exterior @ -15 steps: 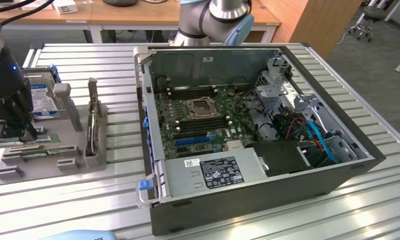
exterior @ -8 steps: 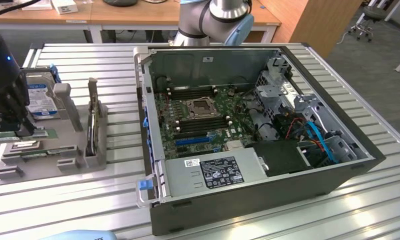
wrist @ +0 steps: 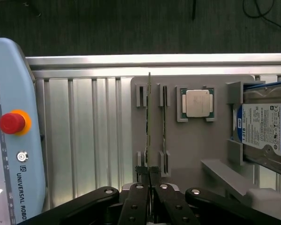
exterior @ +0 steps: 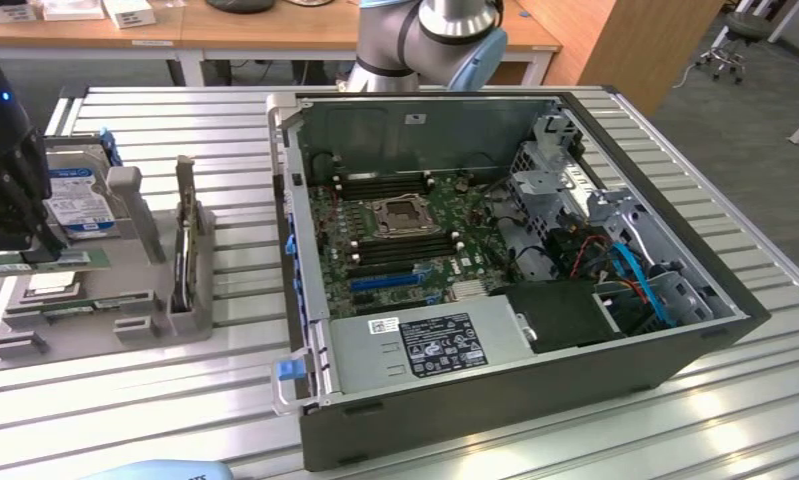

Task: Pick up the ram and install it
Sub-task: 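Pick up the ram and move it above insertion slot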

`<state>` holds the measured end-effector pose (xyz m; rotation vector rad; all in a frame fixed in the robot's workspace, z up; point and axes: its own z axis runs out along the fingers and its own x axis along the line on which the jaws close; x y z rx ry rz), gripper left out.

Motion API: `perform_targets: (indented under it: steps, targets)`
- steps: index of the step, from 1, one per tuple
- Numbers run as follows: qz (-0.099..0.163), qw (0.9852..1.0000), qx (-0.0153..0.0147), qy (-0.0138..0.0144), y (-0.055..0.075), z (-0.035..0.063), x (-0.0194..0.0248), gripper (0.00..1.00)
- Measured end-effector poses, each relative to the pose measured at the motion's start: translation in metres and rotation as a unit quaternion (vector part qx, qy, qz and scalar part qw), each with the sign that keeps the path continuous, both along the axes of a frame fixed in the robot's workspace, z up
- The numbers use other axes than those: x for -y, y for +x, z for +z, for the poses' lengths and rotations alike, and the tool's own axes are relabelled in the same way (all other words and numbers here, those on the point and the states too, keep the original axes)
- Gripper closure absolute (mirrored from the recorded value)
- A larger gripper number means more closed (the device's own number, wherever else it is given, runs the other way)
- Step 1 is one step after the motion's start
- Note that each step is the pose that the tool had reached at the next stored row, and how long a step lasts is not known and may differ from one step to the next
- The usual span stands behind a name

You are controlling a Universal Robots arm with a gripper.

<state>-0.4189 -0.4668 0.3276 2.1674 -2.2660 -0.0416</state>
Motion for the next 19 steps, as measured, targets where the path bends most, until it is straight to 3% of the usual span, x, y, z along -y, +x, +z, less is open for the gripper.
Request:
perform_targets:
  steps: [19]
  targets:
    - [0.000,1.0000,0.0000,0.0000,0.000,0.0425,0.0000,0.88]
